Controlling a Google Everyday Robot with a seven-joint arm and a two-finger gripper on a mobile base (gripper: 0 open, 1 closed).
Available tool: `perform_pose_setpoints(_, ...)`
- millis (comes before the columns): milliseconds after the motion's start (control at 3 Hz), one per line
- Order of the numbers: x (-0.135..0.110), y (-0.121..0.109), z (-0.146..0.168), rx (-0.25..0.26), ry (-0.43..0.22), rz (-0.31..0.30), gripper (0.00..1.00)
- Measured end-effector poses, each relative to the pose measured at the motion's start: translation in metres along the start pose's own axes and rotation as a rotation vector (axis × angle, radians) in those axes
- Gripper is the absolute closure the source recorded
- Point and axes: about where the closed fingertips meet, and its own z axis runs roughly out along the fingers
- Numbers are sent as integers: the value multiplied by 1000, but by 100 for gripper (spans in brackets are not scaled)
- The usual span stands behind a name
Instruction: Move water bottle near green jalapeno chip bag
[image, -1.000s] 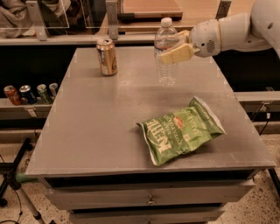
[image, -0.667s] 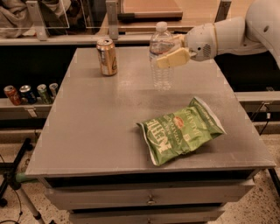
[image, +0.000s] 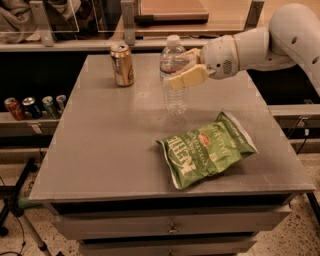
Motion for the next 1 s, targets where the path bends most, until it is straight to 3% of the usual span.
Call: perform_pose_setpoints(1000,9,30,-4,18,7,-13,100)
